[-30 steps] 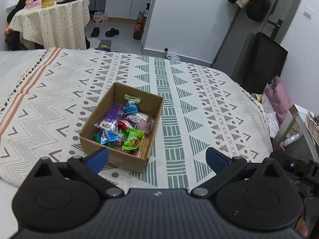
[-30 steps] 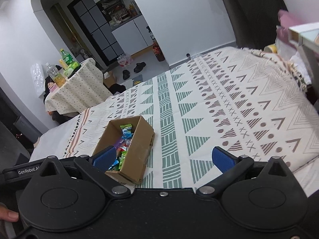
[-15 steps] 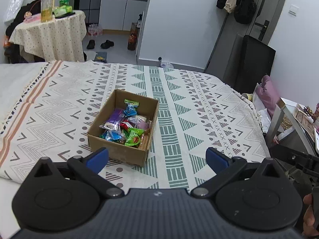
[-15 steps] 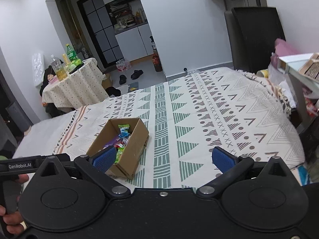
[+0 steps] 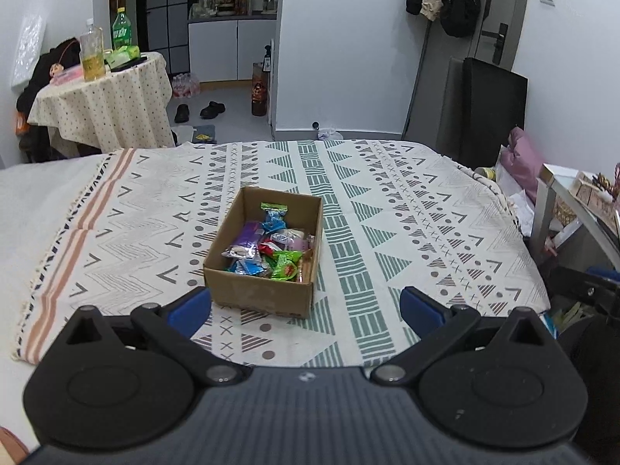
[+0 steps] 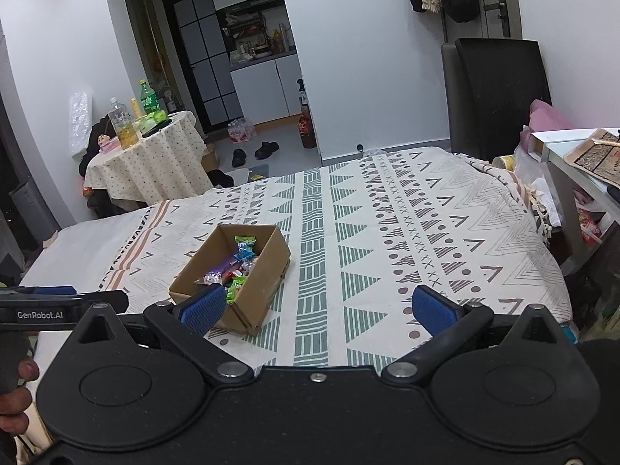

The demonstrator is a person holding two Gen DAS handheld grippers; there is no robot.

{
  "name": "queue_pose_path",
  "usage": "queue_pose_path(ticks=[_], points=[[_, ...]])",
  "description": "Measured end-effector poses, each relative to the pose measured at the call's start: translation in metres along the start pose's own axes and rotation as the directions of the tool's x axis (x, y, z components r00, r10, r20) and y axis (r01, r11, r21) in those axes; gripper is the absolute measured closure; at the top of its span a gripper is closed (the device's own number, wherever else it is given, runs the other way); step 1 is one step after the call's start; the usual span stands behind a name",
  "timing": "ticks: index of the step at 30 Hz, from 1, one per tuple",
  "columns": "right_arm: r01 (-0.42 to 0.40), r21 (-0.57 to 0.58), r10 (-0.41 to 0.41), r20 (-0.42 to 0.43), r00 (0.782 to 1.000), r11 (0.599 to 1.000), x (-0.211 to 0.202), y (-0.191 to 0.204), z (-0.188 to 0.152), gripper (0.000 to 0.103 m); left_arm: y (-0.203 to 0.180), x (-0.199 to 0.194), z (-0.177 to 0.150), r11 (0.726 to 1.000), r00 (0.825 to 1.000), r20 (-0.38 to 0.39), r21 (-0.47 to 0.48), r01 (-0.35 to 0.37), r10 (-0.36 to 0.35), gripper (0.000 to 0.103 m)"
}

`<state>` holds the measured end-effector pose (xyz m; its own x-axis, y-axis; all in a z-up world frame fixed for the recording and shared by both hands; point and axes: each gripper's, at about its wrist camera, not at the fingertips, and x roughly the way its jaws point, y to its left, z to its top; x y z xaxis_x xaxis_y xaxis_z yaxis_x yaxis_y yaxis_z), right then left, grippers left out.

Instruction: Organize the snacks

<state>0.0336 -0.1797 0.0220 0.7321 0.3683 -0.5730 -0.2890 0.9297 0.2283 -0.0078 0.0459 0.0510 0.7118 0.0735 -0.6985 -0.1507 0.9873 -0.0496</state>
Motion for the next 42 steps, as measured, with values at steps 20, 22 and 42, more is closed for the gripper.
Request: queue_pose_path(ticks=[20, 22, 42], points=[[-0.059, -0.049, 0.058, -0.020, 0.998, 0.997, 0.001, 0.016, -0.005, 0.000, 0.011, -0.007, -0.011, 1.000, 1.000, -0.010, 0.011, -0.022, 0.022, 0.000], [-0.060, -0.048, 0.059, -0.019, 0.998, 0.997, 0.000, 0.016, -0.005, 0.000, 0.011, -0.007, -0.012, 1.000, 1.000, -0.013, 0.009, -0.021, 0.021, 0.000], [-0.048, -0.036, 0.048, -0.017, 0.999, 0.998, -0.001, 0.014, -0.003, 0.000, 0.008, -0.007, -0.010, 1.000, 1.000, -0.014, 0.025, -0.008, 0.008, 0.000]])
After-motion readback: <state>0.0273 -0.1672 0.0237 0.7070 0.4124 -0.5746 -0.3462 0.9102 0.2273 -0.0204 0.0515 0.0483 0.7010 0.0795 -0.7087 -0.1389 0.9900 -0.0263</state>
